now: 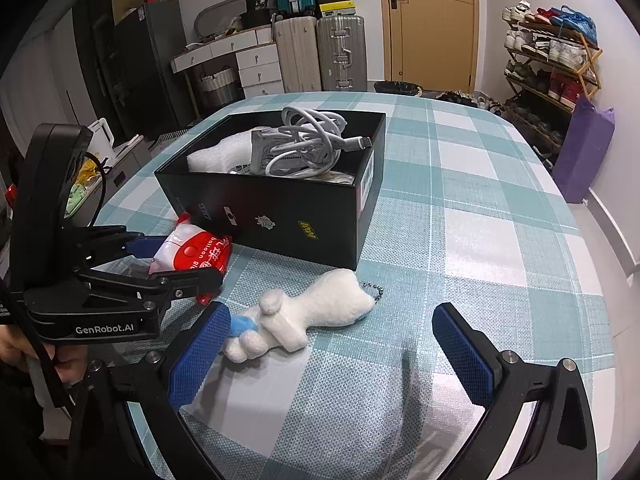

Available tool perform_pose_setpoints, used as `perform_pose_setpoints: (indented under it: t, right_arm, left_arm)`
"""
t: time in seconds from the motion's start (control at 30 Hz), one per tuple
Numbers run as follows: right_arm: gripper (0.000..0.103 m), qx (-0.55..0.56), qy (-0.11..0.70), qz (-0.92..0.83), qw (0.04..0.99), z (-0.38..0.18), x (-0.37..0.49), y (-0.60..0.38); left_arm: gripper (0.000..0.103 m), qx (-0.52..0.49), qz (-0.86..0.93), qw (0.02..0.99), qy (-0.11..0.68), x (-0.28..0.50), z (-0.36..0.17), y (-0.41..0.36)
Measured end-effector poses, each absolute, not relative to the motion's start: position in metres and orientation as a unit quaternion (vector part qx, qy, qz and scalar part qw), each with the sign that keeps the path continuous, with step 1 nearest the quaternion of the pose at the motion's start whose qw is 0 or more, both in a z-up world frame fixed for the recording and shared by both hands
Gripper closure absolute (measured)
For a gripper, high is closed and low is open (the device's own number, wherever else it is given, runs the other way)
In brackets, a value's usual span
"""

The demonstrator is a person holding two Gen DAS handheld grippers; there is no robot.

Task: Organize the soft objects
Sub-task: 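Move the left gripper to the balloon pack while the right gripper approaches the plush toy, then grasp the red-and-white balloon pack with the left gripper while the right gripper grasps the white plush toy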

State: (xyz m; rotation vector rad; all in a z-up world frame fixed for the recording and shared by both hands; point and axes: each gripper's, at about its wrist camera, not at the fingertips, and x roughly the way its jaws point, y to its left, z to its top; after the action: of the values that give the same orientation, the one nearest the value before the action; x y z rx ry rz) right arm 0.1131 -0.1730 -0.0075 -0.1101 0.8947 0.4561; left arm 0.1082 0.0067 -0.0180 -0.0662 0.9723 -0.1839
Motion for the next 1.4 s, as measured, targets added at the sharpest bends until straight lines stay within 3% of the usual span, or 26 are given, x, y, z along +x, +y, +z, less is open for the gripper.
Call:
perform_pose_setpoints:
  t: [1.4]
  right_arm:
    - [0.001, -0.039, 0.474, 0.218, 0.852, -0.026, 0.128, -0.149]
  left_arm:
    - [0.049, -0.047, -0.055, 0.895, 0.439, 0.085, -0.002, 0.047]
